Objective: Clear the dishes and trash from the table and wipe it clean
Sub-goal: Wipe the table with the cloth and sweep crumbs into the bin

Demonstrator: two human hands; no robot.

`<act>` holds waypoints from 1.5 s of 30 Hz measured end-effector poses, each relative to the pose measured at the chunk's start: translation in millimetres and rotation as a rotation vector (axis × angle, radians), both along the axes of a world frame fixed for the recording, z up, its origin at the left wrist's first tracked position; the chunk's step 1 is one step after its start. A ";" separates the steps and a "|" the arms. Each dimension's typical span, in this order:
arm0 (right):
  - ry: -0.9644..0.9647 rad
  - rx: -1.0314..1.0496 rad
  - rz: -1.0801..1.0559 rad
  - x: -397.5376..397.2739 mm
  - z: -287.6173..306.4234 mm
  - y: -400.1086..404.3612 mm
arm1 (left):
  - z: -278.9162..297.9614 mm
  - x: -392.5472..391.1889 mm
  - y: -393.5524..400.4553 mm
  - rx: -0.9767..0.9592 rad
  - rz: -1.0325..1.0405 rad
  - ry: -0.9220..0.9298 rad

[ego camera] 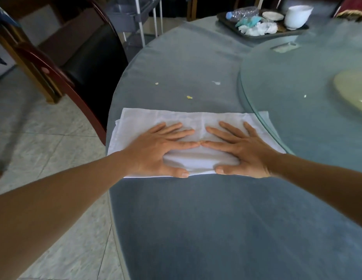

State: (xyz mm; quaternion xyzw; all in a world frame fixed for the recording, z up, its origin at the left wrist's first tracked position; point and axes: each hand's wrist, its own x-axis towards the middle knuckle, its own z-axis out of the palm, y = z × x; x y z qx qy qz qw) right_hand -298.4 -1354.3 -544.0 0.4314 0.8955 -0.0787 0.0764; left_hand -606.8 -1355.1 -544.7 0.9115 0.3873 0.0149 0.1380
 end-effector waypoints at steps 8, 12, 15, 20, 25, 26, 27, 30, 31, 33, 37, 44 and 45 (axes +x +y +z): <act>0.027 0.013 -0.063 -32.9 1.1 97.5 | 2.3 -31.2 115.8 0.001 -0.048 0.010; 0.038 -0.003 -0.094 -43.0 1.9 145.5 | 2.1 -40.2 171.1 0.001 -0.054 0.013; 0.040 -0.010 -0.125 -49.0 3.2 172.1 | 4.7 -43.1 208.7 -0.010 -0.079 0.032; 0.033 -0.010 -0.166 -55.7 3.6 211.8 | 6.5 -47.0 261.6 -0.034 -0.124 0.046; 0.028 -0.015 -0.219 -61.6 4.1 252.8 | 6.6 -49.9 315.1 -0.025 -0.152 0.051; 0.027 -0.016 -0.234 -63.2 4.5 263.0 | 6.4 -50.4 327.4 -0.028 -0.154 0.051; 0.029 -0.017 -0.248 -64.9 4.5 273.4 | 6.1 -50.6 340.2 -0.031 -0.159 0.053; 0.034 -0.005 -0.292 -68.0 2.9 302.1 | 4.9 -49.4 382.4 -0.043 -0.197 0.050; 0.032 -0.002 -0.303 -67.9 3.3 308.0 | 4.7 -47.7 394.2 -0.042 -0.216 0.046; 0.029 -0.004 -0.347 -68.7 2.7 324.0 | 2.3 -46.1 423.6 -0.044 -0.265 0.030; -0.003 -0.007 -0.400 -70.6 4.7 353.5 | 2.9 -41.8 470.1 -0.055 -0.354 0.036; -0.011 -0.009 -0.493 -70.0 3.2 388.6 | -0.5 -29.3 531.9 -0.014 -0.481 0.044; -0.015 -0.015 -0.499 -70.1 4.0 394.1 | -0.2 -27.0 539.4 -0.014 -0.492 0.046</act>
